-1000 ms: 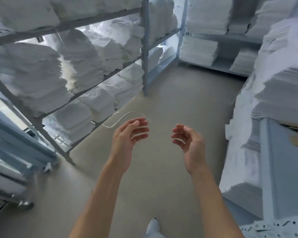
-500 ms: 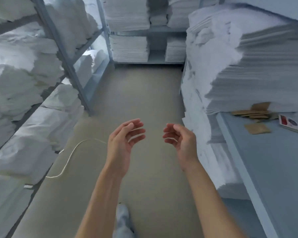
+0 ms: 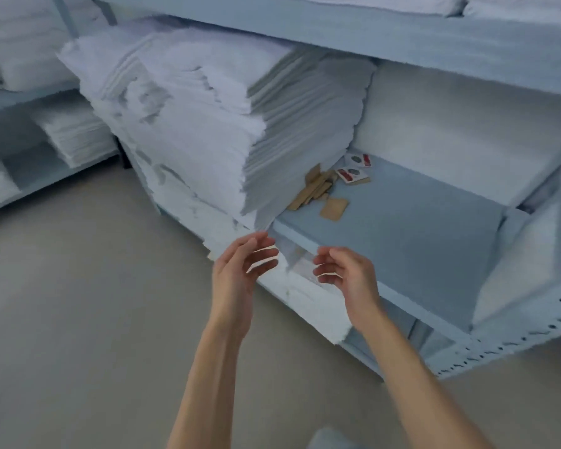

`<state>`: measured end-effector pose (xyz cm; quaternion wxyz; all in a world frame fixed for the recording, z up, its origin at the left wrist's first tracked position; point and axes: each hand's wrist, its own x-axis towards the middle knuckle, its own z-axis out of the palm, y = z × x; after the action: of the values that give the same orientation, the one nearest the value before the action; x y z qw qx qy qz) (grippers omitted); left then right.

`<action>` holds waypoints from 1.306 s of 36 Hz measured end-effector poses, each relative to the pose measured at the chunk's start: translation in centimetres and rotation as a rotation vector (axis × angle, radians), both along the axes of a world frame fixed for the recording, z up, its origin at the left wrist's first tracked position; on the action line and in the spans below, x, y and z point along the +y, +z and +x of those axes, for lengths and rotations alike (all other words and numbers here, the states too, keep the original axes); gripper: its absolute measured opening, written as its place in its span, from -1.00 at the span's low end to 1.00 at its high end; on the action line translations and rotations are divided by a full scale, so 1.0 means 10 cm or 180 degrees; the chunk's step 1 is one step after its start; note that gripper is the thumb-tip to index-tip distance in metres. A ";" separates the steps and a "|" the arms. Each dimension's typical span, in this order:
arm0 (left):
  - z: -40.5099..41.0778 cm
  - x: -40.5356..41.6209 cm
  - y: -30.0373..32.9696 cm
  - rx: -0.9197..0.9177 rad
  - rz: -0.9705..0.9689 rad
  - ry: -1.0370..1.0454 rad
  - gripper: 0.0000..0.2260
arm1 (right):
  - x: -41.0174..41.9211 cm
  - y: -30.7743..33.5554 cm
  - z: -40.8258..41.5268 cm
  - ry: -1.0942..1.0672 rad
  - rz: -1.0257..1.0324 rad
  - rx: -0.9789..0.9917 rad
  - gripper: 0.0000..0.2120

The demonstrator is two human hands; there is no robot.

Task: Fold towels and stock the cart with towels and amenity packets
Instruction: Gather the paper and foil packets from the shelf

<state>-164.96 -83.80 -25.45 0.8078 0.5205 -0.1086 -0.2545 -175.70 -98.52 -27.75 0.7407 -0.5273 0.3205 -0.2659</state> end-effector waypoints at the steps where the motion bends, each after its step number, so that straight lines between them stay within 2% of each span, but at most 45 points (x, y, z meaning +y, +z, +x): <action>1: 0.04 -0.13 -0.01 0.0002 0.0001 -0.0165 -0.79 | -0.07 0.00 -0.01 -0.0165 0.0014 -0.0005 -0.78; 7: 0.19 -0.74 -0.12 -0.0002 0.0281 -0.0882 -0.81 | -0.48 -0.12 0.04 -0.0885 0.0080 -0.0036 -0.80; 11: 0.40 -1.03 -0.18 -0.0038 0.0380 -0.1021 -0.81 | -0.79 -0.25 0.24 -0.1136 0.0330 -0.0226 -0.81; 16: 0.81 -1.36 -0.19 -0.0107 0.0625 -0.1020 -0.79 | -1.16 -0.31 0.65 -0.1152 0.0605 -0.0314 -0.79; 24: 1.30 -1.89 -0.27 -0.0080 0.0632 -0.1000 -0.78 | -1.58 -0.27 1.12 -0.1058 0.0545 -0.0368 -0.81; 26: 1.37 -2.03 -0.33 -0.0048 0.0604 -0.1050 -0.78 | -1.65 -0.30 1.15 -0.1107 0.0601 -0.0371 -0.76; 32: 1.58 -2.34 -0.49 -0.0004 0.0774 -0.1343 -0.78 | -1.87 -0.48 1.21 -0.1506 0.0838 -0.0122 -0.77; 34: 1.68 -2.45 -0.53 0.0012 0.0861 -0.1494 -0.78 | -1.95 -0.48 1.33 -0.1444 0.0846 -0.0001 -0.76; 37: 1.86 -2.67 -0.59 -0.0070 0.0986 -0.1722 -0.80 | -2.16 -0.43 1.56 -0.1209 0.0657 0.0226 -0.78; 41: 2.12 -3.05 -0.72 -0.0282 0.1145 -0.1949 -0.80 | -2.45 -0.43 1.76 -0.1225 0.0361 0.0400 -0.83; 47: 2.17 -3.42 -1.23 -0.0133 0.1450 -0.2071 -0.82 | -2.54 -0.89 1.88 -0.1314 0.0269 0.0707 -0.88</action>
<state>-143.24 -118.05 -37.74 0.5465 0.6298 -0.2250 -0.5040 -156.87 -123.89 -36.62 0.6522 -0.4451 0.5119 -0.3384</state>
